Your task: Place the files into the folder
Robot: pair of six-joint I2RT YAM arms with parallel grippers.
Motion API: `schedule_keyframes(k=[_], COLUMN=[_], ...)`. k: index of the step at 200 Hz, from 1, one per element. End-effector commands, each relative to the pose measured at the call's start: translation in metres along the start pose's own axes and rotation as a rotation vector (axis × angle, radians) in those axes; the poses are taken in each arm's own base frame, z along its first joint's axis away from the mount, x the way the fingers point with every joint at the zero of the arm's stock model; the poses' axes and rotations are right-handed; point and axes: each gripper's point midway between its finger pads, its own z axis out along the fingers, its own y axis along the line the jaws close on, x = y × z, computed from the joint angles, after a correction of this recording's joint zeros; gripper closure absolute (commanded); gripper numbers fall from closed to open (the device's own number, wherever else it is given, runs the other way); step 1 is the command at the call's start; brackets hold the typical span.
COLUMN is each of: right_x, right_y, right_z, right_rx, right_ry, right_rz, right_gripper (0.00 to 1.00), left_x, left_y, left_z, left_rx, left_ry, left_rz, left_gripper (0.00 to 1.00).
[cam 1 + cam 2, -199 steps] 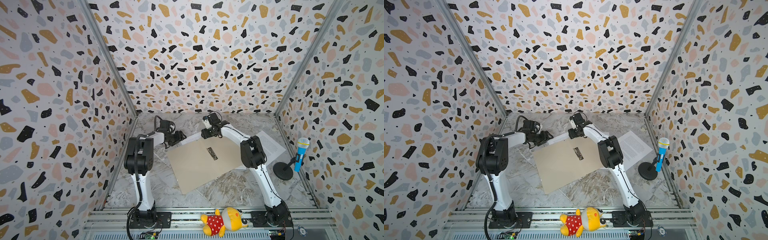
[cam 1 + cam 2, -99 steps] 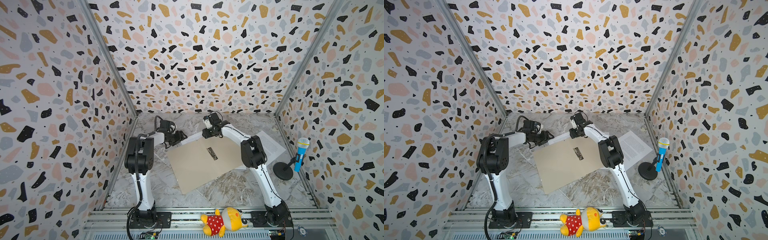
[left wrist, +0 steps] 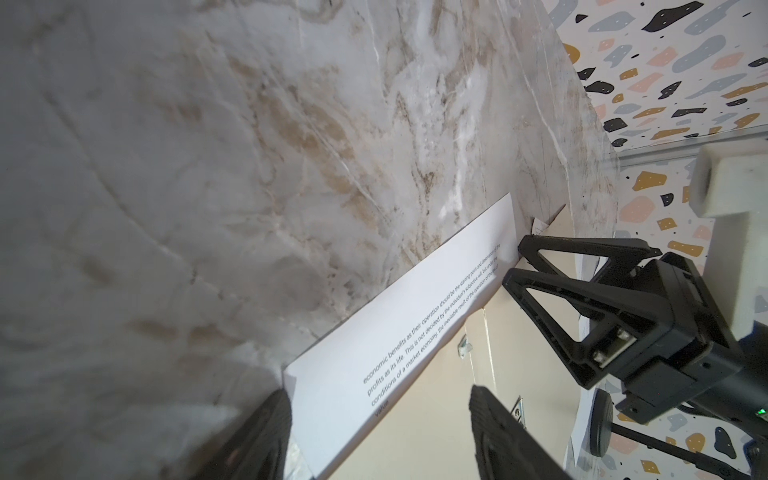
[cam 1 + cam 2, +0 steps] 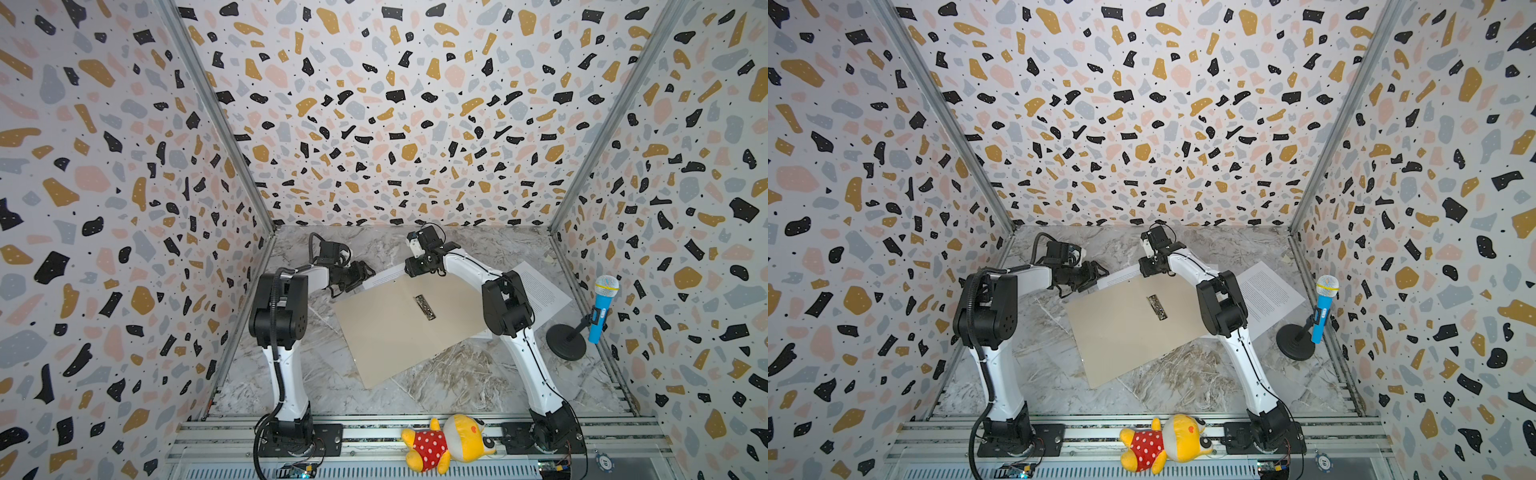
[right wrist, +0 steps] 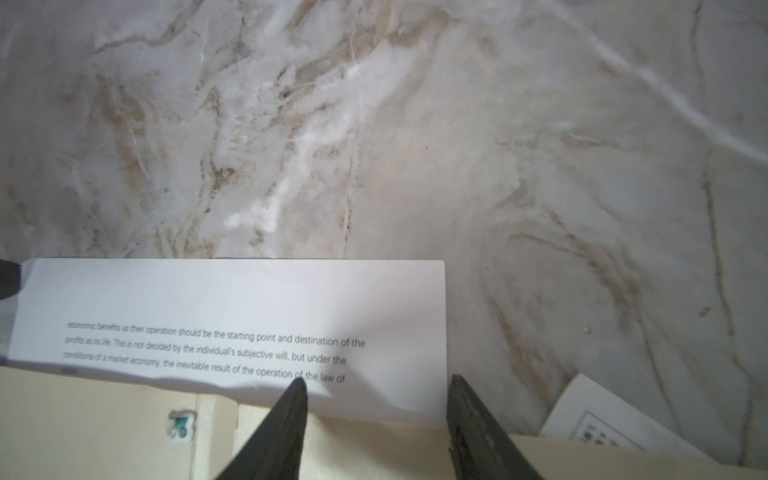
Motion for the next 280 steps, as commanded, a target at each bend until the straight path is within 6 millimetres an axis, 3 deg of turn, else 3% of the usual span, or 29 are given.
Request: schedule_keyframes(k=[1,34,88,159,199,228,253,280], right_x=[0.036,0.026,0.011,0.017,0.006,0.011,0.021,0.027], right_y=[-0.007,-0.012,-0.022,-0.028,-0.044,-0.069,-0.094,-0.105], right_z=[-0.002,-0.008,-0.015,-0.017,-0.047,-0.074,-0.097,-0.115], right_rx=[0.020,-0.004,-0.106,-0.139,-0.084,-0.045,-0.016,-0.016], right_ry=[0.130,0.098,0.056,0.086,0.033,-0.013,-0.045,-0.077], right_rz=[0.041,0.079,0.143,0.133,0.129,0.178,0.218,0.238], right_gripper=[0.40,0.32,0.27,0.22,0.11,0.02,0.01,0.01], left_x=[0.018,0.010,-0.001,-0.003,-0.004,-0.001,0.002,0.005], left_y=[0.018,0.019,0.017,0.000,-0.015,-0.016,-0.019,-0.024], left_z=[0.005,0.002,-0.003,-0.020,-0.022,-0.023,-0.024,-0.018], left_rx=[-0.041,-0.046,-0.076,-0.086,-0.083,-0.091,-0.096,-0.105], left_ry=[0.044,0.030,0.009,-0.027,-0.033,-0.032,-0.025,-0.009], left_rz=[-0.065,-0.064,-0.052,-0.036,-0.010,-0.006,0.011,0.041], left_gripper=[0.29,0.29,0.29,0.27,0.25,0.24,0.23,0.23])
